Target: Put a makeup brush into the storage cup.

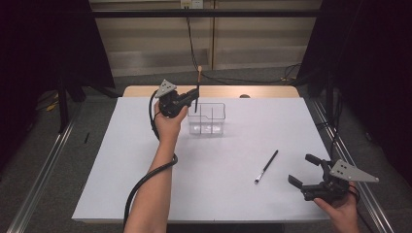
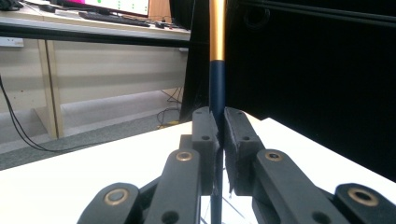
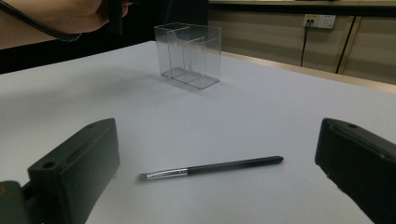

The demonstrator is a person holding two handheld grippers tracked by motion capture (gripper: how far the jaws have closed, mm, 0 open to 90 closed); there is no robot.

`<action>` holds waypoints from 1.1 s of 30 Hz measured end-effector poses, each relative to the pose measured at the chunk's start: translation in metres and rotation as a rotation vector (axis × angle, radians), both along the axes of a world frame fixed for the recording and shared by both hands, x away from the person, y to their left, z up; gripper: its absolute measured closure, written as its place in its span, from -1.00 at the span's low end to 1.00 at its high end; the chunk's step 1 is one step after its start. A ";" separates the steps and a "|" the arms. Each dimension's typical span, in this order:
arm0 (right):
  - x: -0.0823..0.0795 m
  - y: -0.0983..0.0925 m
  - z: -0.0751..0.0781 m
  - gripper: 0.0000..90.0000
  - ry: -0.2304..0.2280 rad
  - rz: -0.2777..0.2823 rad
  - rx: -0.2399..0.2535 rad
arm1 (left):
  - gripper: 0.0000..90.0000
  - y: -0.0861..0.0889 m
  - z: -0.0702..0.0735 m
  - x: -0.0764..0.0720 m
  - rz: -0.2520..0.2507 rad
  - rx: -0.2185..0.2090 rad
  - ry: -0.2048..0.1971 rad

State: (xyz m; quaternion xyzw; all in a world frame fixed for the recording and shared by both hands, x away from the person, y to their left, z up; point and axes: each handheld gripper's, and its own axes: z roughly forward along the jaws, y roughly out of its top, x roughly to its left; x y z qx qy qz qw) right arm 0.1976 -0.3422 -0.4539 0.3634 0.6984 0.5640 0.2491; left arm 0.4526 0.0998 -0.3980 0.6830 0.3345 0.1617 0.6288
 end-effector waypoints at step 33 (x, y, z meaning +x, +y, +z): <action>0.000 0.001 0.001 -1.00 -0.003 0.007 -0.002 | 0.86 0.004 -0.013 -0.003 0.001 0.021 0.007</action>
